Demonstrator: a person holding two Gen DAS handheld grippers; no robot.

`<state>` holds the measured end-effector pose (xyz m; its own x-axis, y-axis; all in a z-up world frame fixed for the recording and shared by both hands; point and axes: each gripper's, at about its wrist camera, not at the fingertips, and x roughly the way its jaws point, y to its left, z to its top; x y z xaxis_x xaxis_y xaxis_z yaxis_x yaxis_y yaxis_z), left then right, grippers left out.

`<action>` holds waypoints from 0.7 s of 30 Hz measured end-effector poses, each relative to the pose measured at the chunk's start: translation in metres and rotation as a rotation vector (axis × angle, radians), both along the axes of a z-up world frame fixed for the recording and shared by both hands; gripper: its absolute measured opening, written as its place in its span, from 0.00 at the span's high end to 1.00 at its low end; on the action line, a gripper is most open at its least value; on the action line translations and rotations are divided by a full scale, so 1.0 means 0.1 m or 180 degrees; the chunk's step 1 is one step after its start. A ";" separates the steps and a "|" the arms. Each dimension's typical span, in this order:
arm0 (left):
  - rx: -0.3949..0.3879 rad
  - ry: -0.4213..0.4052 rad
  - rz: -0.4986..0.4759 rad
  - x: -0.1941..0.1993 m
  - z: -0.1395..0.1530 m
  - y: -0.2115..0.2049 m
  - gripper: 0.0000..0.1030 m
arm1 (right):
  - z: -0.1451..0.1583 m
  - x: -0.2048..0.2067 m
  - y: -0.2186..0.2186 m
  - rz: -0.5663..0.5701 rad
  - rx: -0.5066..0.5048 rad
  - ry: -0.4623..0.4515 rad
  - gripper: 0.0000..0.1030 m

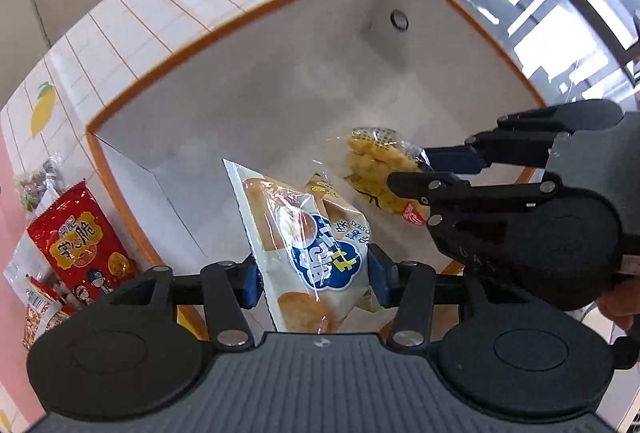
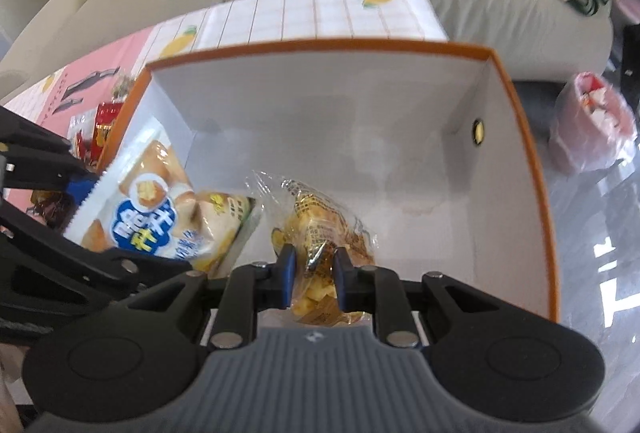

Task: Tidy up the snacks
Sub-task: 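Carry both bags over the orange box and lower them inside, then open both tools to release the bags into the box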

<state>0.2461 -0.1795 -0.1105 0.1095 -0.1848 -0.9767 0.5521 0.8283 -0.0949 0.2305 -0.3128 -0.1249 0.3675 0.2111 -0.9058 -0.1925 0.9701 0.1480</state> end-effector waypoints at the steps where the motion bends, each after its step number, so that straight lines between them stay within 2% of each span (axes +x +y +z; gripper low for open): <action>1: 0.0032 -0.0012 -0.0007 -0.01 -0.02 0.00 0.44 | -0.02 0.00 0.01 0.0017 -0.0024 0.0017 0.83; 3: 0.0068 0.0013 -0.0011 0.00 -0.06 0.01 0.43 | -0.07 0.01 0.03 0.0042 -0.0029 0.0078 0.83; 5: 0.0120 0.0062 0.0009 0.01 -0.09 0.02 0.38 | -0.10 0.03 0.03 0.0039 0.0016 0.0164 0.83; 9: 0.0104 0.0107 0.0005 0.04 -0.09 0.05 0.35 | -0.24 0.10 -0.04 -0.0036 0.0250 0.0406 0.83; 11: 0.0092 0.0028 0.0013 0.06 -0.04 0.06 0.24 | -0.28 0.12 -0.06 -0.0085 0.0318 0.0459 0.82; 14: -0.0011 -0.0069 0.0074 0.02 0.10 0.13 0.15 | -0.28 0.15 -0.11 -0.0172 0.0393 0.0537 0.81; 21: -0.0245 -0.0156 0.0103 -0.10 0.35 0.23 0.13 | -0.33 0.18 -0.07 -0.0227 0.0513 0.0711 0.76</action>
